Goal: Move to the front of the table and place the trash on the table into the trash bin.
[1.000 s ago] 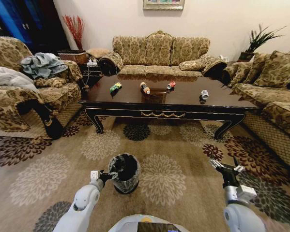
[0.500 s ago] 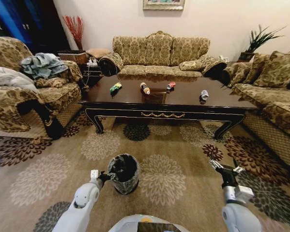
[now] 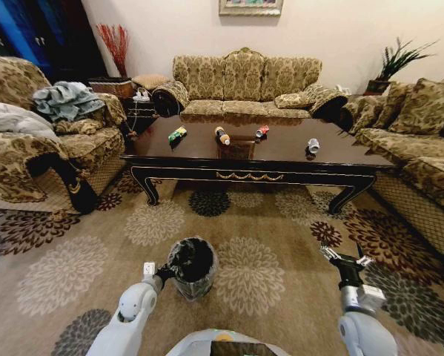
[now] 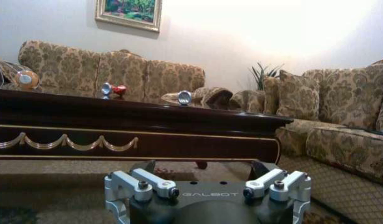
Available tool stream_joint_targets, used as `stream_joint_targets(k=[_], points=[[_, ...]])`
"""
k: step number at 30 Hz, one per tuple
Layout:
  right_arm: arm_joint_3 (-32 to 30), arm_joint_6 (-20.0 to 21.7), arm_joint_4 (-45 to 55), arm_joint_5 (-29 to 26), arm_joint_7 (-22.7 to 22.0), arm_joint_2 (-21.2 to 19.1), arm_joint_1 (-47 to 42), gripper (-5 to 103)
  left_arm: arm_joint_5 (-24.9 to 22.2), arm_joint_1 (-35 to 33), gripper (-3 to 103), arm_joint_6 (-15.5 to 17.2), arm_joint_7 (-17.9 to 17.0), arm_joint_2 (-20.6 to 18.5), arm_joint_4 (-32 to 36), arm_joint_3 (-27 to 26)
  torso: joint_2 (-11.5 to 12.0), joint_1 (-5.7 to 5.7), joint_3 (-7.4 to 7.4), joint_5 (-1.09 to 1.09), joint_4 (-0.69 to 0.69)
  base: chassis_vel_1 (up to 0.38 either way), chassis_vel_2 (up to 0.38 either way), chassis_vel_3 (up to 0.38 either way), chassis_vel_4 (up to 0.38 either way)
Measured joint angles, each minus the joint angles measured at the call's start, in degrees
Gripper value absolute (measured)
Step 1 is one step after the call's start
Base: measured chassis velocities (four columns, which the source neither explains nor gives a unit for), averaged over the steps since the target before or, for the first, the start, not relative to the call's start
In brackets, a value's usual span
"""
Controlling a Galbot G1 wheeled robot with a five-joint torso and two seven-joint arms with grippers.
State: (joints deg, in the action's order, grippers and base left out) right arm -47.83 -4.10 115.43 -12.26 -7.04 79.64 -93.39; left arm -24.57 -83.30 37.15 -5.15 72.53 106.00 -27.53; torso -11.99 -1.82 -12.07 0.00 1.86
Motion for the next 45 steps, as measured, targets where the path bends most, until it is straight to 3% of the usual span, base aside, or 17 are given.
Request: stream_joint_targets(k=[9,26,37,41,45], points=[[-0.5,0.0,-0.1,-0.1,-0.3,-0.4,0.3,100,0.6,-0.6,4,-2.6,-1.0,-0.4,1.1,-0.4,0.0,-0.02,-0.04,-0.03,-0.01,0.0,0.0,0.0,0.0],[0.3,3.2,5.0,-1.9,0.2,-2.3,2.1,100,2.2,-3.1,3,-2.7,1.4,-5.4,15.0,-8.1,-0.1,-0.02,-0.05,0.0,0.0,0.0,0.0,0.0,0.0],[-1.3,6.8,11.8,-6.4,2.8,-6.5,1.6,100,-0.7,-2.9,3,-0.7,-0.1,-6.2,28.5,-12.1,-0.1,-0.03,-0.06,0.0,-0.01,0.0,0.0,0.0,0.0],[-1.5,7.3,11.9,-7.8,2.9,-8.4,2.3,100,-1.8,-4.2,3,0.5,0.8,-7.7,31.8,-14.3,-0.1,-0.03,-0.06,0.0,-0.01,0.0,0.0,0.0,0.0],[-1.0,8.2,10.8,-8.9,2.9,-10.3,4.1,100,-6.5,-6.3,3,2.3,1.6,-11.4,34.5,-17.4,-0.1,-0.03,-0.07,0.0,0.0,0.0,0.0,0.0,0.0]])
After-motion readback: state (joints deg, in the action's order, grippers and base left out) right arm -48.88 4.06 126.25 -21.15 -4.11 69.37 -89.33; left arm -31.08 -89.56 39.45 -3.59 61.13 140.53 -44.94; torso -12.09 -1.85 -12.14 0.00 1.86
